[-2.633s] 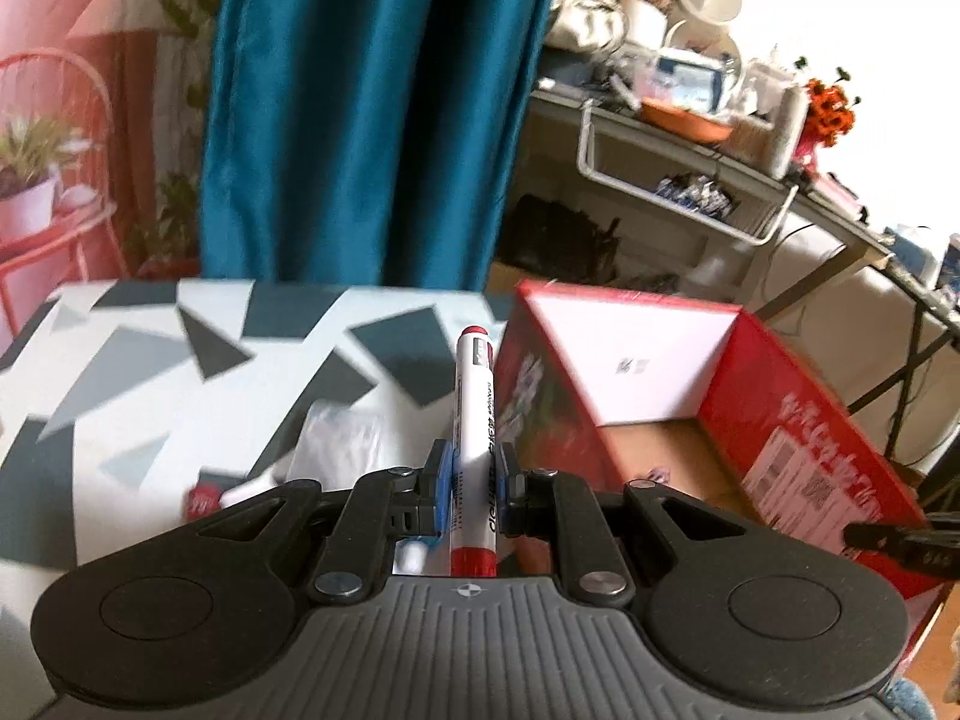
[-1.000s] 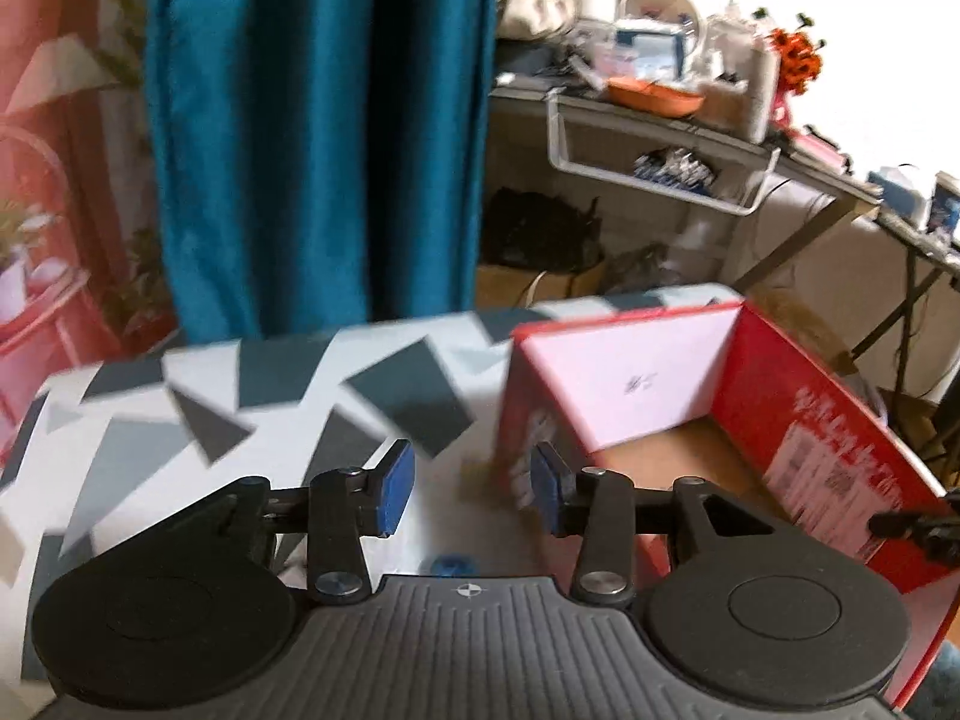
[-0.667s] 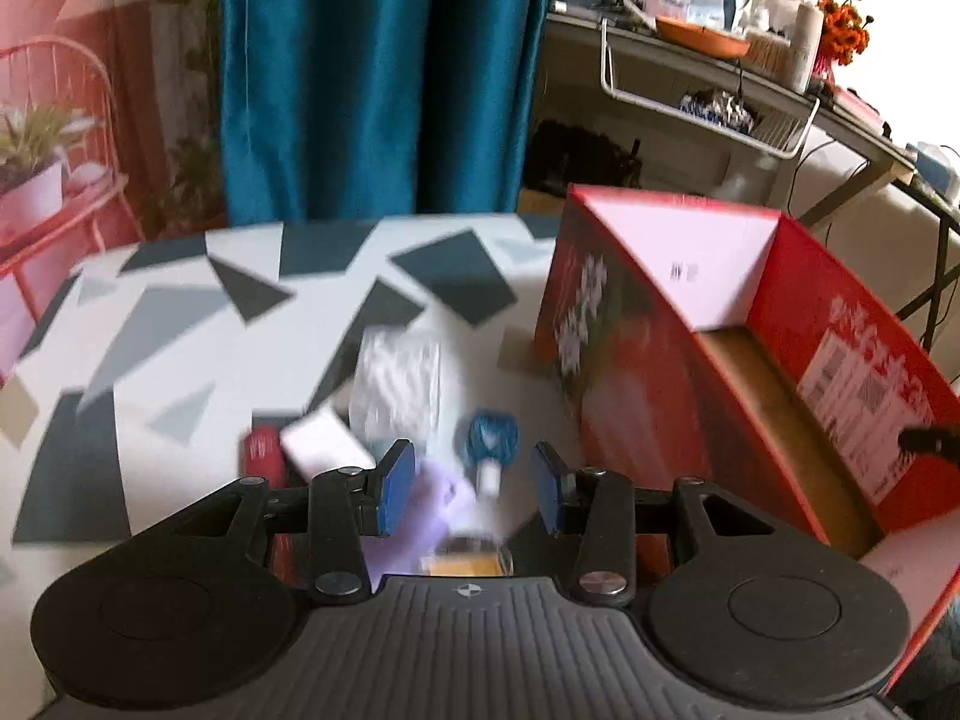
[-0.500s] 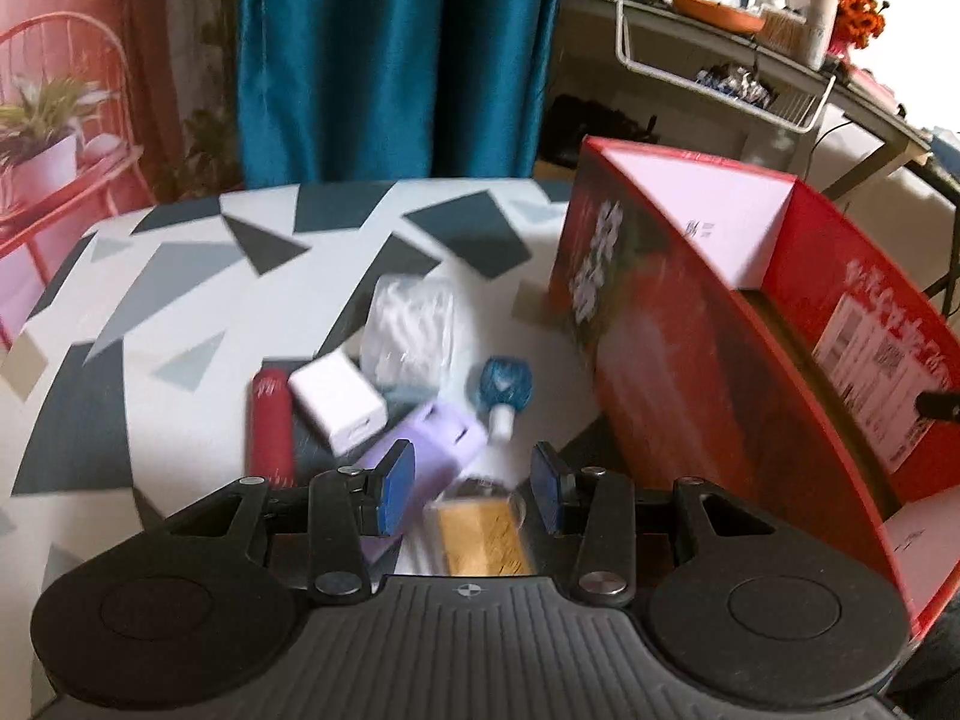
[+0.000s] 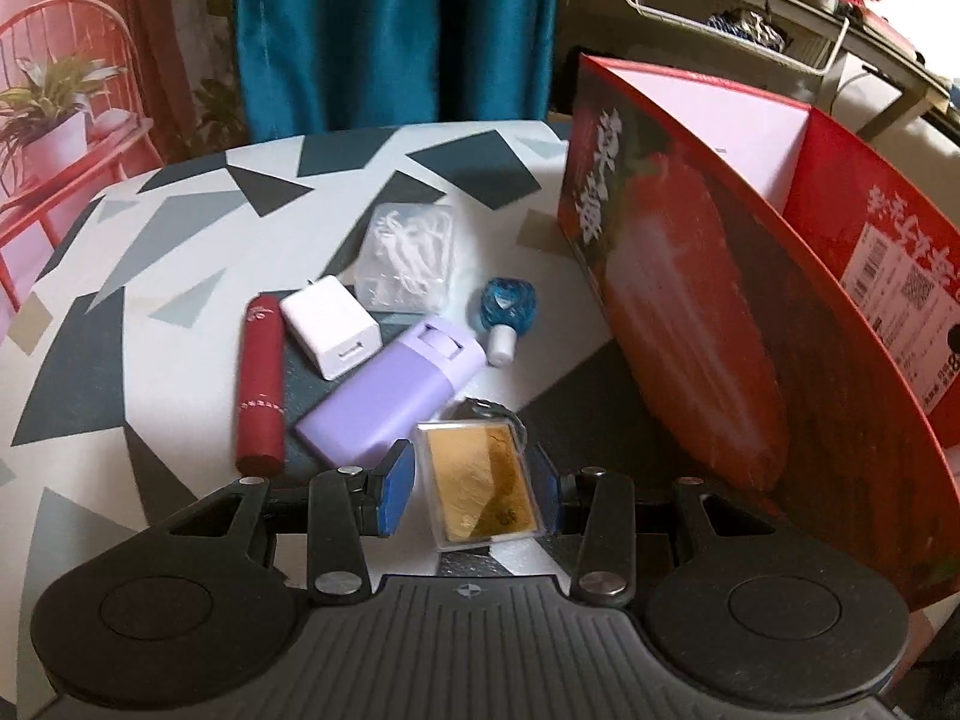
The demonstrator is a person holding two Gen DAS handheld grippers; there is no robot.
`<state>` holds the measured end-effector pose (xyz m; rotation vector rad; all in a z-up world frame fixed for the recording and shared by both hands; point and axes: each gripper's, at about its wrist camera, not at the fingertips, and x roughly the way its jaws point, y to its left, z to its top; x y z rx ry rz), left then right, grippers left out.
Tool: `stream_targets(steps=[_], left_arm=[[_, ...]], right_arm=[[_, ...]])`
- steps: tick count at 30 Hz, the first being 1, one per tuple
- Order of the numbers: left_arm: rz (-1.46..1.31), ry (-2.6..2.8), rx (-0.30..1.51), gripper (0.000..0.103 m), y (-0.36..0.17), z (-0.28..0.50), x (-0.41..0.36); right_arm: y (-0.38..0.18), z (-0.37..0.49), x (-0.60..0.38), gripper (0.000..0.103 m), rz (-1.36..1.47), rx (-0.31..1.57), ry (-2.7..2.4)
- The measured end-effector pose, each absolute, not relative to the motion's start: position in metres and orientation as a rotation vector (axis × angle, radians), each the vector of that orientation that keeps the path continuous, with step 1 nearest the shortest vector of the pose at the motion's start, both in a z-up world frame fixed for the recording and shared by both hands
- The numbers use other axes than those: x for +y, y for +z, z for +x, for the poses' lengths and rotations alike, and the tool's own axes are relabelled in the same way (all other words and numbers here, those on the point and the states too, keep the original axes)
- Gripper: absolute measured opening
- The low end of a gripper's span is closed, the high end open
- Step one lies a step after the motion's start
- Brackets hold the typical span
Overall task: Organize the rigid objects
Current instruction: 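Move the left tool down toward the gold card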
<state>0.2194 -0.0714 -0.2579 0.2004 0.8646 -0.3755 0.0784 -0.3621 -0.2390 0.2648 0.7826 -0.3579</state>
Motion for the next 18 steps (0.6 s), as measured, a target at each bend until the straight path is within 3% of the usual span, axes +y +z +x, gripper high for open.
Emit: stream_targets(steps=[18], left_arm=[[0.204, -0.349, 0.892, 0.05, -0.268, 0.22, -0.077]], right_arm=[[-0.239, 0.079, -0.361, 0.011, 0.264, 0.784, -0.358]])
